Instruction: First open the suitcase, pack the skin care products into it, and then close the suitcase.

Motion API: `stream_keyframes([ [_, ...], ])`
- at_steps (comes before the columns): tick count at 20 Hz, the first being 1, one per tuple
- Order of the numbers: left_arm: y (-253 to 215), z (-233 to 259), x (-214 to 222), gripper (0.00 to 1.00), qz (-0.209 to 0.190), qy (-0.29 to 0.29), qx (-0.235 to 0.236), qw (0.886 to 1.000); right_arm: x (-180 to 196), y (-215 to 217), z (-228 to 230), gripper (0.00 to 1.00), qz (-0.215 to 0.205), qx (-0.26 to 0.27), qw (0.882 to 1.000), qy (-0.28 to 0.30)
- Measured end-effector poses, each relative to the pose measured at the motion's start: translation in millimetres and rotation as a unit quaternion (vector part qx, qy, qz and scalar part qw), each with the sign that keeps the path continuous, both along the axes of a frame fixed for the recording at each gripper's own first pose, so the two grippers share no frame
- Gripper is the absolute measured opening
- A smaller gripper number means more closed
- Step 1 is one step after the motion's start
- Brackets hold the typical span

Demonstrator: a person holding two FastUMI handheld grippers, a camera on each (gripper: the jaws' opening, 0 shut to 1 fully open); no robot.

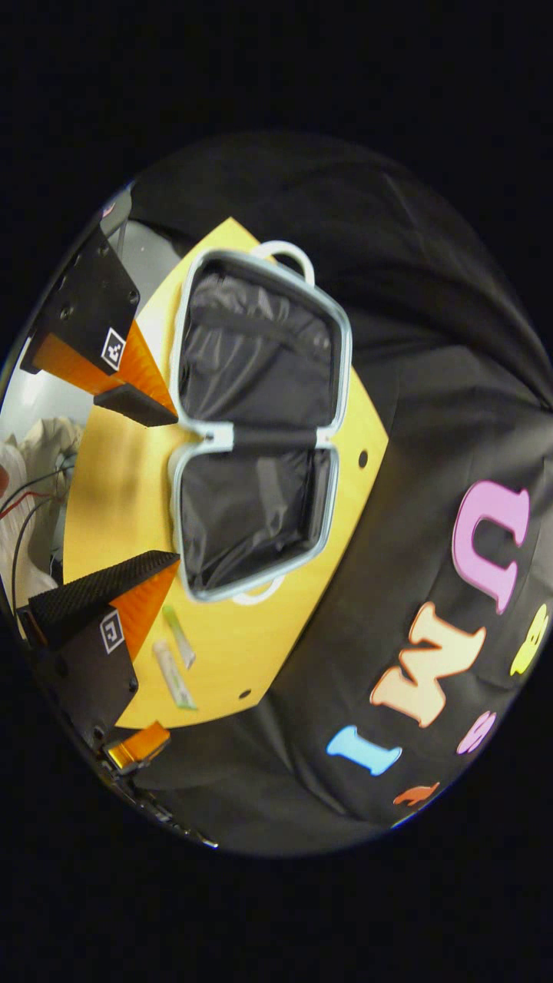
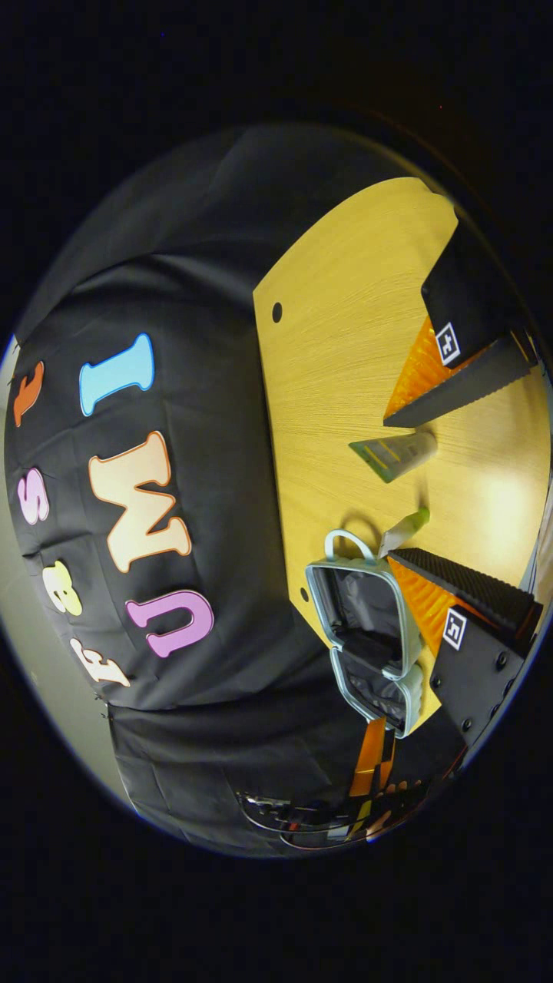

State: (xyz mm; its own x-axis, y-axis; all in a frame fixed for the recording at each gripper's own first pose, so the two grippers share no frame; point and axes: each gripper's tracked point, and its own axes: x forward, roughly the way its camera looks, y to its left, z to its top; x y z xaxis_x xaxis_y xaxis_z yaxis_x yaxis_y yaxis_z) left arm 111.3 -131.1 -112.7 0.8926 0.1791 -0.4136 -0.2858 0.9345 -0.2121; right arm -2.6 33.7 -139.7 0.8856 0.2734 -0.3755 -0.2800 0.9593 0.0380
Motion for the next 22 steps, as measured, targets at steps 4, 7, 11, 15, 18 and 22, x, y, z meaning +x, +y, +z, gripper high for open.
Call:
stream_keyframes([
  [4,-59,-12,39,0.96,-0.062,0.003,0.038,0.997,5,-9,-23,0.98,0.022,-0.020,0.999,0.021],
  [7,-106,-31,66,0.97,-0.119,0.015,0.068,0.990,13,-14,-42,0.98,0.034,-0.025,0.998,0.039],
  [11,-152,-65,101,0.97,-0.161,0.018,0.084,0.983,20,-21,-69,0.98,0.046,-0.027,0.996,0.065],
  [15,-162,-86,140,0.97,-0.149,0.004,0.103,0.984,26,-27,-86,0.98,0.060,-0.037,0.995,0.076],
  [18,-166,-99,163,0.97,-0.145,-0.006,0.097,0.985,33,-27,-95,0.98,0.069,-0.033,0.994,0.082],
  [22,-157,-109,189,0.96,-0.135,-0.022,0.118,0.984,45,-24,-110,0.98,0.081,-0.040,0.992,0.084],
])
